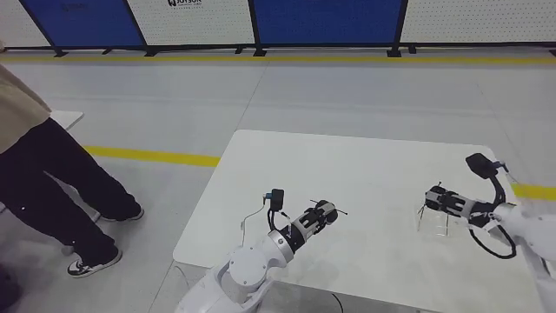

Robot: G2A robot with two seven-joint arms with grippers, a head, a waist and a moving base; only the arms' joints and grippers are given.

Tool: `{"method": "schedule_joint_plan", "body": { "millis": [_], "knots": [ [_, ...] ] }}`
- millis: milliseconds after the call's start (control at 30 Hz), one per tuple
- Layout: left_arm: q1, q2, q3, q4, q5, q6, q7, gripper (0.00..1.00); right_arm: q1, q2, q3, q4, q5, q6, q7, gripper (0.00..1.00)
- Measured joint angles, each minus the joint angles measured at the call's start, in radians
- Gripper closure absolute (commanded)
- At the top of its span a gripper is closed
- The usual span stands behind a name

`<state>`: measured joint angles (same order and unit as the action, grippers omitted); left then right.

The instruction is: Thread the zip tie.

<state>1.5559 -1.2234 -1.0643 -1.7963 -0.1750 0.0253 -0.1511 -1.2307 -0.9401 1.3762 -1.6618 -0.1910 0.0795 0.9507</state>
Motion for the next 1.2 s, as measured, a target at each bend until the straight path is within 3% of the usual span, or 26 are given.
{"method": "schedule_joint_plan", "body": {
  "millis": [133, 233, 1200],
  "knots": [
    [0.000, 0.000, 0.000, 0.000, 0.000, 0.000, 0.000, 1.00, -0.033, -0.016, -0.033, -0.074, 0.086, -0.037, -0.167, 1.00],
    [0.000, 0.000, 0.000, 0.000, 0.000, 0.000, 0.000, 1.00, -0.057, -0.023, -0.071, -0.119, 0.004, -0.025, -0.307, 1.00],
    [0.000, 0.000, 0.000, 0.000, 0.000, 0.000, 0.000, 1.00, -0.056, -0.022, -0.069, -0.116, -0.010, -0.024, -0.291, 1.00]
  ]
}}
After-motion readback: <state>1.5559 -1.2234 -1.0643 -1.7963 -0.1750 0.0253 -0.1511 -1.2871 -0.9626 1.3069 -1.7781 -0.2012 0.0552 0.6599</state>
